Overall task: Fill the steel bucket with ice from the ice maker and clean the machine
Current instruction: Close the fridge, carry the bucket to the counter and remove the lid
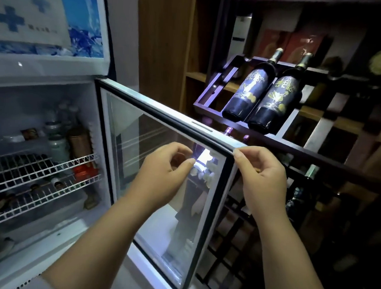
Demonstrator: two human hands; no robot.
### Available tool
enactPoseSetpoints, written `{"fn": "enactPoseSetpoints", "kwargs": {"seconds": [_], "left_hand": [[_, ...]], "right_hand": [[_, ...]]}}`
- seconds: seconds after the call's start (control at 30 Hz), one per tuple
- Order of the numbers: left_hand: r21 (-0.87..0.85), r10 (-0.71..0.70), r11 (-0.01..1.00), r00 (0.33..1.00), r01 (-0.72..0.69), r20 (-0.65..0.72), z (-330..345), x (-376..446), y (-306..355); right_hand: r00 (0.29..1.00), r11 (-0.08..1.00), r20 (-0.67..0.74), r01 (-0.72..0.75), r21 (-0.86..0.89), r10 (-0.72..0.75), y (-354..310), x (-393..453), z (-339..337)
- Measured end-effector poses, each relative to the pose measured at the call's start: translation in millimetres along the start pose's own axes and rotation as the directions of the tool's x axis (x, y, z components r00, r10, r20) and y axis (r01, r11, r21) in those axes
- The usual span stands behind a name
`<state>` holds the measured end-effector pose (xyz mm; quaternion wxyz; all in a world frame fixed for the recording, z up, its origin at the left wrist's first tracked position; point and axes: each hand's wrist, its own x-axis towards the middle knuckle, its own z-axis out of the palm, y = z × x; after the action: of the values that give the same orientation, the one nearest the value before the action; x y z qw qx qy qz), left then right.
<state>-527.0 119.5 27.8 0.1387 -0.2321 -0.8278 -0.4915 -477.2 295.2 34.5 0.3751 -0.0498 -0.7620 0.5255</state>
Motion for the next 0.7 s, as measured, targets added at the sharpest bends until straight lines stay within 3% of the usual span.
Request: {"fn": "enactPoseSetpoints", "kwargs": {"seconds": [0.17,0.3,0.5,0.7], "left_hand": [[0.098,0.075,0.993,0.997,-0.072,-0.033,26.8,27.8,16.6],[0.149,0.087,0.985,0.996,-0.087,0.005,42.6,43.6,23.2],[0.209,0.067,0.974,0.992,-0.088,0.108,58.8,52.4,17.2],[0.213,0.050,0.974,0.994,-0.070,0.098,57.2,44.3,14.3]], "right_hand": [[0.999,0.995,0.012,-0.051,-0.086,0.053,26.5,19.0,-13.3],[0.986,0.985,0.120,-0.096,-0.140,0.114,34.5,29.6,-15.8],[0.931,0.968,0.274,-0.249,-0.004,0.241,46.6,35.4,-11.7],[0.944,0.977,0.266,-0.210,0.026,0.196,51.7,28.7,-9.7]]}}
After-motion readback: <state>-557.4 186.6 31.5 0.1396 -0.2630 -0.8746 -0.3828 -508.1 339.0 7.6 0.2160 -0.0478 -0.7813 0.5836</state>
